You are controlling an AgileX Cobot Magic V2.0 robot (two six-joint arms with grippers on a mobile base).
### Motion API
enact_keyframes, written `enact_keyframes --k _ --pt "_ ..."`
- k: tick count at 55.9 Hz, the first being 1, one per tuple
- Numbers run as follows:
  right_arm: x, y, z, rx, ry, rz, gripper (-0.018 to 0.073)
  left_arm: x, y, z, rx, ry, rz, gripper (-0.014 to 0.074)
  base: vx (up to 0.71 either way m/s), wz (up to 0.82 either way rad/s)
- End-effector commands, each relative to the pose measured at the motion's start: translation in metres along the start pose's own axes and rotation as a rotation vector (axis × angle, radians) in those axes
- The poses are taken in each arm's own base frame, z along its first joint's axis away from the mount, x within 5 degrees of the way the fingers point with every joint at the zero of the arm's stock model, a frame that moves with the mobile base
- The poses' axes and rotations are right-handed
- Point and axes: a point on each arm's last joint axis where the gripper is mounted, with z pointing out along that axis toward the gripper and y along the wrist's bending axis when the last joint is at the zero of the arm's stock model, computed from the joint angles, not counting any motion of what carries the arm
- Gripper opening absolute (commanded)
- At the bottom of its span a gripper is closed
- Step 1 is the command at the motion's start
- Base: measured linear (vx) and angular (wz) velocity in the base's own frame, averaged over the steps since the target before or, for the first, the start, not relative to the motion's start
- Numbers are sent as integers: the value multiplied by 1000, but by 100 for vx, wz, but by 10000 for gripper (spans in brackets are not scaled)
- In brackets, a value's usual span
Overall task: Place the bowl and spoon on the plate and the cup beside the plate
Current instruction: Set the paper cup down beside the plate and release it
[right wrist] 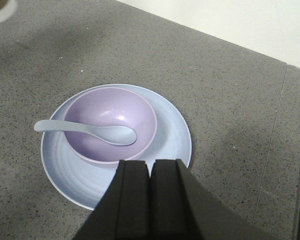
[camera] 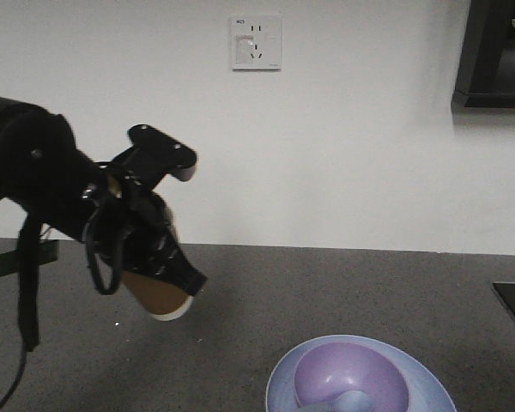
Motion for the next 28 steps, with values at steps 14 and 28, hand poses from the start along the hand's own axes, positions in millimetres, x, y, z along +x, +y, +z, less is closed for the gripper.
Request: enact_keyframes --k 14,28 --pt "-12 -2 -7 26 -94 -6 -8 -31 -44 18 84 -29 65 0 0 0" --pt "-12 -2 -7 26 -94 -4 -8 -24 -53 55 114 88 51 0 0 0"
